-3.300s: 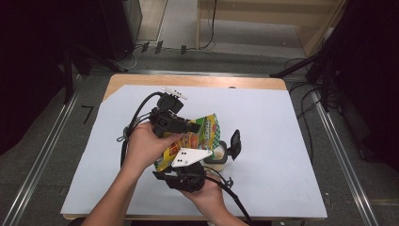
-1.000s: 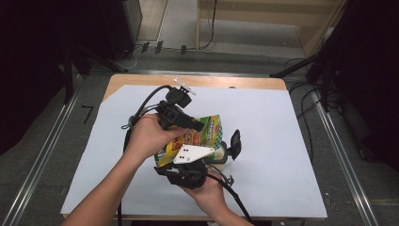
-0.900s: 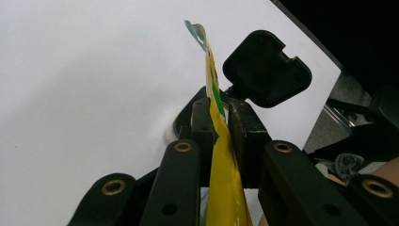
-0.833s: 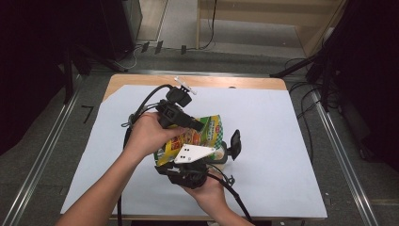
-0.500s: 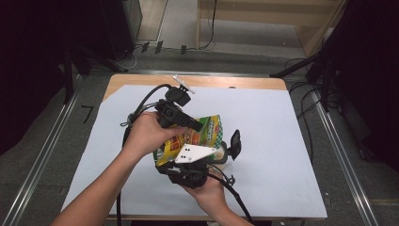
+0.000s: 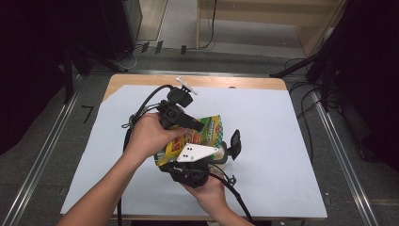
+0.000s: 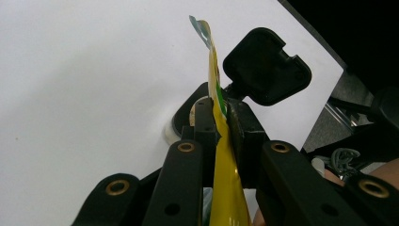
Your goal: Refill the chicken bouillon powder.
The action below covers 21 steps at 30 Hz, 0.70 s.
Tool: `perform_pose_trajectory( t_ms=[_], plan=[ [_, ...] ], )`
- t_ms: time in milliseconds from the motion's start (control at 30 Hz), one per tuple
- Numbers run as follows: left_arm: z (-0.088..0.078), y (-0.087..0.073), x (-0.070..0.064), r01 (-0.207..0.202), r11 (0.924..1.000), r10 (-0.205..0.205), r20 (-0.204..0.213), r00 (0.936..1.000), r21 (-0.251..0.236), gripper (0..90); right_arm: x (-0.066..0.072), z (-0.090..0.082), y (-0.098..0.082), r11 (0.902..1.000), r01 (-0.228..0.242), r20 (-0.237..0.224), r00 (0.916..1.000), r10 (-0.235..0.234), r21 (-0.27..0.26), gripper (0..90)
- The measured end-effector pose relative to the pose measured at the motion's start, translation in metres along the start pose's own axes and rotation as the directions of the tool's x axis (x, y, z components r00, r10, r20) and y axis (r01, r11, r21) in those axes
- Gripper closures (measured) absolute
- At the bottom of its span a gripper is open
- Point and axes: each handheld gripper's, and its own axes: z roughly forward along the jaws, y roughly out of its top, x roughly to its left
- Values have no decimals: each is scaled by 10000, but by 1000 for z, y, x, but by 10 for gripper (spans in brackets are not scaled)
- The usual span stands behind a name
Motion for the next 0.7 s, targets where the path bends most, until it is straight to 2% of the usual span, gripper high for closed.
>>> perform_pose_trajectory(
  t_ms=[433,700],
  plan=[
    [0,3,-3,-231,9997,230,-265,9994,-44,834,-2,0,1,9999,11,113,9999,-10,-121,888],
    [-2,3,-4,-330,9990,319,-341,9989,-315,838,-4,2,4,9999,102,273,9996,-102,-16,887]
  ],
)
